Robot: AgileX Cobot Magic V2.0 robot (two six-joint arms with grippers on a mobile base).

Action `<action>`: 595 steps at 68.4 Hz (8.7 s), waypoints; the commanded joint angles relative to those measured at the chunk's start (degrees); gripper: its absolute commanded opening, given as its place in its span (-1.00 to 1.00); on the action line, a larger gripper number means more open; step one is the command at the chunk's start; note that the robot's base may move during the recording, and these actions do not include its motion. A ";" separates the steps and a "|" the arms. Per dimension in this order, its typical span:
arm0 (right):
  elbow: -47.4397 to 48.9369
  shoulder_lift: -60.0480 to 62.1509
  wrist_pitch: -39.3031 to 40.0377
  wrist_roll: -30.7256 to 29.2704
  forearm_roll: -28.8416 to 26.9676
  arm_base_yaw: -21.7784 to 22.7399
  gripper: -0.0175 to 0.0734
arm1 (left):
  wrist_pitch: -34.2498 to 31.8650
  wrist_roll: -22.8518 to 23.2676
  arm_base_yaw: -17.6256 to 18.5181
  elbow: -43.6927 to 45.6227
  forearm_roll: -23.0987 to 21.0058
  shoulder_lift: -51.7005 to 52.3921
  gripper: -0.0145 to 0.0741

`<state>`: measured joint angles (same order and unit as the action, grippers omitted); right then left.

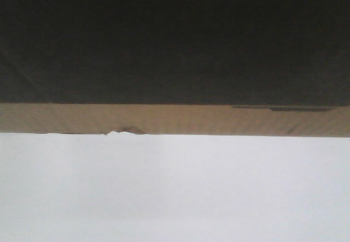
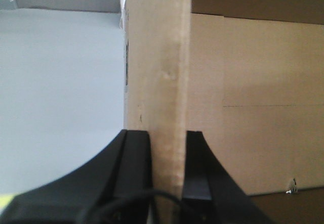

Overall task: Grab box from left shelf to table start
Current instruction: 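Drive the base across the floor toward the white table carrying the box, then position the held box above the white table surface, then lower the box onto the table and open both grippers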

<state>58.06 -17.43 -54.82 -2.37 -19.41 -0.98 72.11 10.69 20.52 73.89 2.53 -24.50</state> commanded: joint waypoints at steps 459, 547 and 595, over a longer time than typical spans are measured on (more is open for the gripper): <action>1.61 -1.23 9.08 -0.81 4.75 0.50 -0.50 | -1.61 1.26 0.11 2.29 1.14 -0.46 -0.87; 9.42 -42.99 3.87 -4.40 4.61 0.50 -0.49 | -16.68 3.36 -3.15 0.57 2.45 -43.95 -0.87; 2.73 -45.88 8.19 -4.98 4.61 0.50 -0.39 | -13.77 -4.02 -9.15 0.57 -1.69 -54.48 -0.86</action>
<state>58.74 -64.94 -50.07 -6.42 -13.24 -0.52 60.42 7.64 11.87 73.51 -1.43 -79.15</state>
